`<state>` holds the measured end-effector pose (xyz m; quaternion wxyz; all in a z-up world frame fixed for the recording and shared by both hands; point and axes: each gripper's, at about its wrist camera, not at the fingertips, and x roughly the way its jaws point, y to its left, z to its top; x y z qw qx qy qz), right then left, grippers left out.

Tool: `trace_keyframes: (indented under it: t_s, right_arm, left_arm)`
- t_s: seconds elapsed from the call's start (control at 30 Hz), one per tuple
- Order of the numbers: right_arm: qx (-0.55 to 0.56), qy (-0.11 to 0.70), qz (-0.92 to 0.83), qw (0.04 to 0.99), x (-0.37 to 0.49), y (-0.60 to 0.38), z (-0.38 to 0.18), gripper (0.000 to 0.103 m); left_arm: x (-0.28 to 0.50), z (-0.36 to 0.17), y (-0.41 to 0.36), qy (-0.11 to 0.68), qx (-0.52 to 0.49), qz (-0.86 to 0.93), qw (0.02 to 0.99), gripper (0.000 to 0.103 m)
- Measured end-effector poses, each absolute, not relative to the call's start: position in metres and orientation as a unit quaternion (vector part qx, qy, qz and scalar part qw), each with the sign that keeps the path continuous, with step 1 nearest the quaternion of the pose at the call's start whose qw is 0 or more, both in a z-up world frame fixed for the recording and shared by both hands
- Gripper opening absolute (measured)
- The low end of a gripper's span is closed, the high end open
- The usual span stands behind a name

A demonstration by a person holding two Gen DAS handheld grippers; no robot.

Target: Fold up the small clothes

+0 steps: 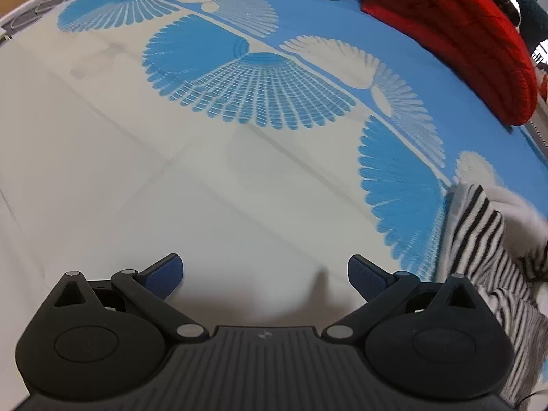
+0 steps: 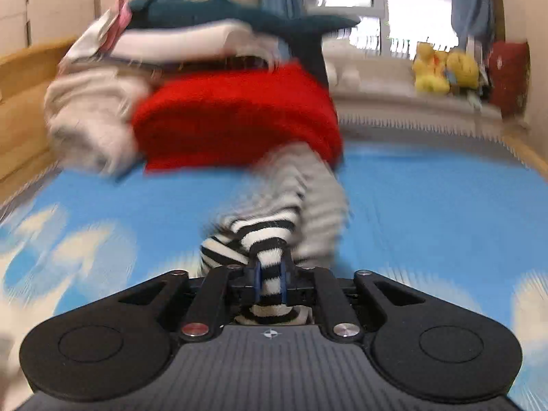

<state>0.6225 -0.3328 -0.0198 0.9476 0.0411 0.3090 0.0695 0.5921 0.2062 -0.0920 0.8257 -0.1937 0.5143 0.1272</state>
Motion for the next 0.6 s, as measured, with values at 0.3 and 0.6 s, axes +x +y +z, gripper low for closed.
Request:
trace_keyframes:
  t_s: [0.3, 0.6]
  right_arm:
    - [0.0, 0.38, -0.041, 0.924, 0.545, -0.371, -0.018, 0.066]
    - [-0.018, 0.475, 0.068, 0.877, 0.551, -0.28, -0.058, 0.078]
  left_arm:
    - [0.594, -0.093, 0.188, 0.521, -0.201, 0.114, 0.822, 0.103]
    - [0.6, -0.09, 0.176, 0.522, -0.205, 0.095, 0.822, 0.103]
